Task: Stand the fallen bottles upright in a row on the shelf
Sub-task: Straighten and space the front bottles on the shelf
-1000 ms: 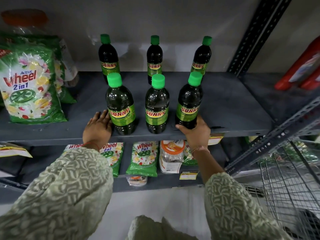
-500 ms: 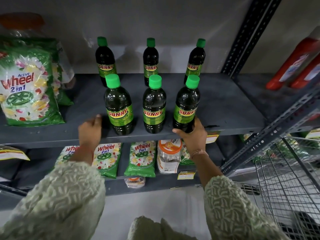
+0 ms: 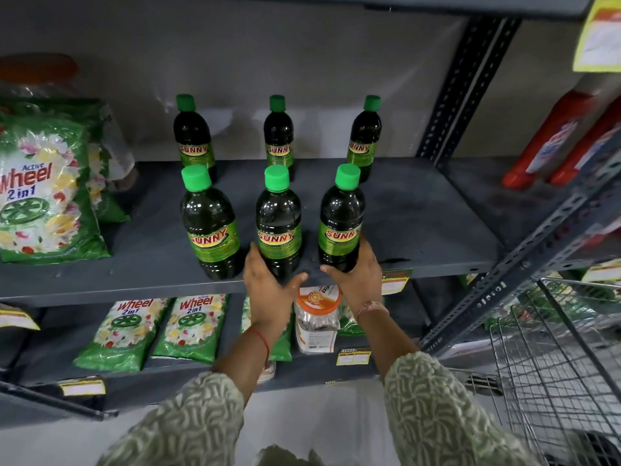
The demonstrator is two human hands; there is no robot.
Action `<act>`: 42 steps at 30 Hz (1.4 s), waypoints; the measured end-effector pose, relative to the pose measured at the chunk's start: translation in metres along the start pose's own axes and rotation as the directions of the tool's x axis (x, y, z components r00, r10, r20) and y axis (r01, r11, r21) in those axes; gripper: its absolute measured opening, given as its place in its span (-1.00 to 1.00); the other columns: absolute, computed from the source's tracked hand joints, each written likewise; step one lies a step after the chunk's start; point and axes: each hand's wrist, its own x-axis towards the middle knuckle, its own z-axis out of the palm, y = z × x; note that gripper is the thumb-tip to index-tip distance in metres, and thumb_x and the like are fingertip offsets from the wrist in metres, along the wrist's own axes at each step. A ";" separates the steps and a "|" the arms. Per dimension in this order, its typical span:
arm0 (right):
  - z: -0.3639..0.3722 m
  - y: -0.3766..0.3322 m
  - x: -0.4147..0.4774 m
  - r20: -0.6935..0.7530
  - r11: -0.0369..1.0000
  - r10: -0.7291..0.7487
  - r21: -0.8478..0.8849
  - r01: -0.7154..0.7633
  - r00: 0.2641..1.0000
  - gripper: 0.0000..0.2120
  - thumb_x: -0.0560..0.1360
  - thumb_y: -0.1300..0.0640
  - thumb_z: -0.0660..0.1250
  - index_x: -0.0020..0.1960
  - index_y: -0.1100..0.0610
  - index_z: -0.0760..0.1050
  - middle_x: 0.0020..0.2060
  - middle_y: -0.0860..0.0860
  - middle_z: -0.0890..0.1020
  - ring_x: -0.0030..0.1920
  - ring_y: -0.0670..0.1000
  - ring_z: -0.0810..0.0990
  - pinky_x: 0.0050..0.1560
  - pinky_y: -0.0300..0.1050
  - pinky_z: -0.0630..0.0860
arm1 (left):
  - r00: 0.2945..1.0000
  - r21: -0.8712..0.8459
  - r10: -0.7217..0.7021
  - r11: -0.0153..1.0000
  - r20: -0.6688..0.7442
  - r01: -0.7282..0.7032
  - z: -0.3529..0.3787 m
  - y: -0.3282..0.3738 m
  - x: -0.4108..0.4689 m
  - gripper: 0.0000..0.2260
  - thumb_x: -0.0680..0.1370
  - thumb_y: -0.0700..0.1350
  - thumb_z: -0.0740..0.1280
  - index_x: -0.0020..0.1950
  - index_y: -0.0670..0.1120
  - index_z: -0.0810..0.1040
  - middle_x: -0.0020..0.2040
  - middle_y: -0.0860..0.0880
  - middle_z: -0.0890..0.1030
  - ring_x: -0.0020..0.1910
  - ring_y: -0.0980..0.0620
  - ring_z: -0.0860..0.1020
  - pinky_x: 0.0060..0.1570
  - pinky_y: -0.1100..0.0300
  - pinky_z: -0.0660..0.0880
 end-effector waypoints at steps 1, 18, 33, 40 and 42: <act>-0.001 0.001 0.001 0.000 1.000 0.001 0.005 -0.001 1.000 -0.25 0.23 0.16 0.54 0.33 0.16 0.29 0.20 0.15 0.52 0.24 0.14 0.45 0.24 -0.01 0.42 | 1.000 0.026 -0.021 0.999 -0.021 0.021 0.002 0.000 0.006 -0.19 0.25 -0.14 0.55 0.38 -0.24 0.22 0.33 -0.26 0.40 0.35 -0.23 0.32 0.36 -0.11 0.31; -0.079 0.050 0.030 -0.196 0.999 0.037 -0.013 -0.040 0.980 -0.38 0.18 0.21 0.57 0.18 0.22 0.42 0.06 0.19 0.60 0.09 0.13 0.55 0.02 -0.22 0.38 | 0.999 0.068 -0.025 0.997 -0.038 0.027 0.019 0.005 0.016 -0.41 0.29 -0.14 0.53 0.24 -0.22 0.40 0.17 -0.24 0.55 0.21 -0.23 0.40 0.18 -0.02 0.38; -0.076 0.057 0.030 -0.186 0.998 0.064 -0.002 -0.065 0.981 -0.41 0.21 0.17 0.54 0.18 0.16 0.40 0.07 0.16 0.60 0.09 0.13 0.56 0.13 0.01 0.51 | 0.999 0.064 -0.031 0.998 0.017 0.030 0.012 0.005 0.017 -0.43 0.29 -0.18 0.52 0.21 -0.25 0.37 0.16 -0.28 0.51 0.21 -0.22 0.36 0.13 0.03 0.36; -0.076 0.056 0.030 -0.180 0.998 0.058 -0.019 -0.063 0.982 -0.42 0.21 0.20 0.54 0.15 0.19 0.40 0.05 0.18 0.61 0.08 0.17 0.57 0.09 -0.03 0.49 | 0.998 0.044 -0.021 0.999 0.060 0.018 0.011 0.003 0.018 -0.39 0.30 -0.17 0.51 0.27 -0.23 0.34 0.19 -0.26 0.49 0.25 -0.20 0.34 0.17 0.06 0.35; -0.077 0.056 0.026 -0.186 0.997 0.078 0.037 -0.073 0.979 -0.29 0.18 0.13 0.57 0.25 0.17 0.34 0.16 0.17 0.56 0.18 0.15 0.53 0.21 0.12 0.48 | 0.996 0.015 -0.010 1.000 0.090 0.008 0.008 0.001 0.016 -0.34 0.29 -0.16 0.52 0.30 -0.19 0.32 0.21 -0.27 0.47 0.26 -0.19 0.36 0.19 0.09 0.35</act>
